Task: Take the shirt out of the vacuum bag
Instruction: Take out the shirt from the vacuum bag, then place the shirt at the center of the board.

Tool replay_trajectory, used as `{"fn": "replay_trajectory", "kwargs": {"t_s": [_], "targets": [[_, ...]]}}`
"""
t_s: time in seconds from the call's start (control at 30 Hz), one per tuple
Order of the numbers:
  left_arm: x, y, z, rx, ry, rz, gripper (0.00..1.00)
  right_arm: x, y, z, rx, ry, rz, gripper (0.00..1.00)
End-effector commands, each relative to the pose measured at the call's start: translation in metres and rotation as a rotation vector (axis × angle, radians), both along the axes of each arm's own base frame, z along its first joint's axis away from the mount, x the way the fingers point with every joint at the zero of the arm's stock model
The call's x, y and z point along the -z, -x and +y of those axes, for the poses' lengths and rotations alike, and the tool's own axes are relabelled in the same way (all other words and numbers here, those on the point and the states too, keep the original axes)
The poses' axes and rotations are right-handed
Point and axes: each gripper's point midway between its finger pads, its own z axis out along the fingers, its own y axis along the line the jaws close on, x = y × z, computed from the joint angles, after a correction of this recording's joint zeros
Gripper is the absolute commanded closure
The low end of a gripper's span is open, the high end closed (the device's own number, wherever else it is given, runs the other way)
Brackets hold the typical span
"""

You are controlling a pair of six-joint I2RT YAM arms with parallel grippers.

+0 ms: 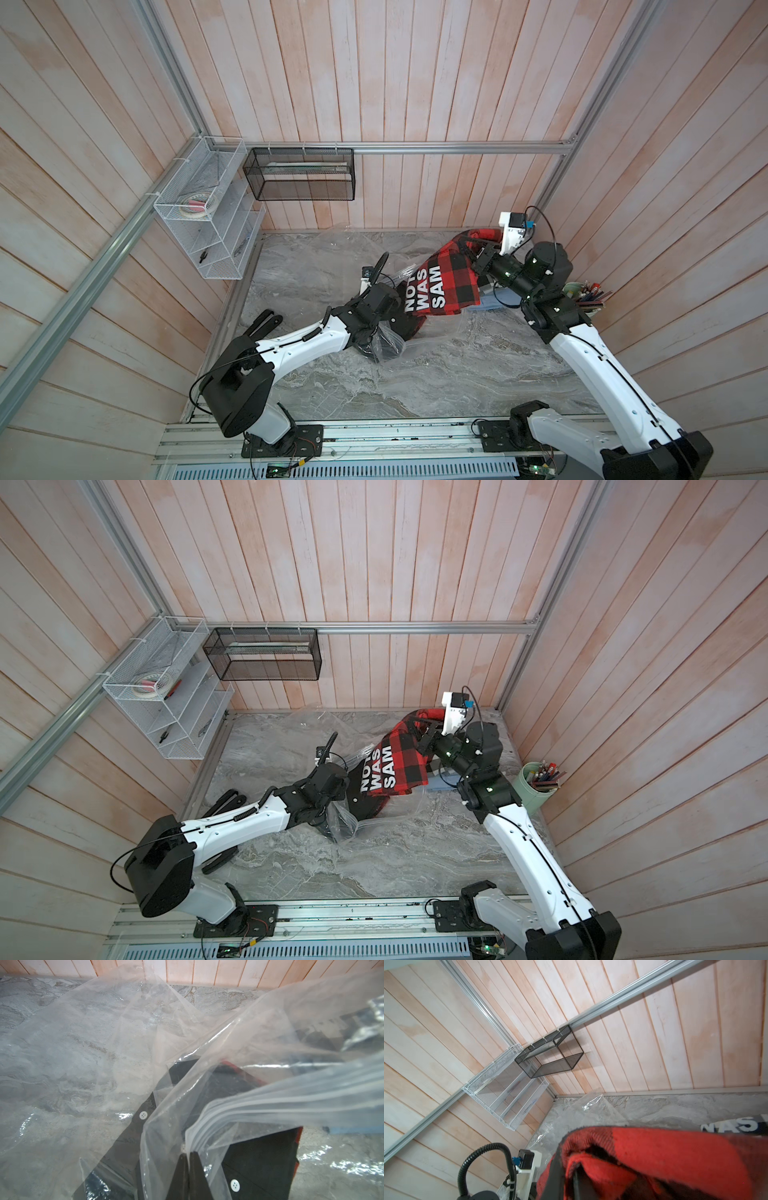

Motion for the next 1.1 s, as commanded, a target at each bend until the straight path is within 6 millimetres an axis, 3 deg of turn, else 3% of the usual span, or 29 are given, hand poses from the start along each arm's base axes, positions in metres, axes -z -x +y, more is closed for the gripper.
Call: {"fn": "replay_trajectory", "kwargs": {"t_s": [0.0, 0.3, 0.5, 0.83, 1.07], "targets": [[0.012, 0.003, 0.013, -0.036, -0.036, 0.018, 1.0, -0.049, 0.0, -0.02, 0.036, -0.057, -0.13, 1.0], [0.016, 0.01, 0.023, -0.046, -0.049, 0.025, 1.0, -0.06, -0.051, -0.07, 0.17, -0.096, -0.143, 1.0], [0.017, 0.015, 0.026, -0.048, -0.04, 0.032, 1.0, -0.048, -0.099, -0.104, 0.277, -0.092, -0.125, 1.0], [0.015, 0.02, 0.032, -0.056, -0.042, 0.027, 1.0, -0.012, -0.173, -0.131, 0.329, -0.093, -0.066, 1.0], [0.018, 0.025, 0.04, -0.066, -0.044, 0.025, 1.0, 0.006, -0.208, -0.136, 0.318, -0.106, -0.029, 1.0]]}}
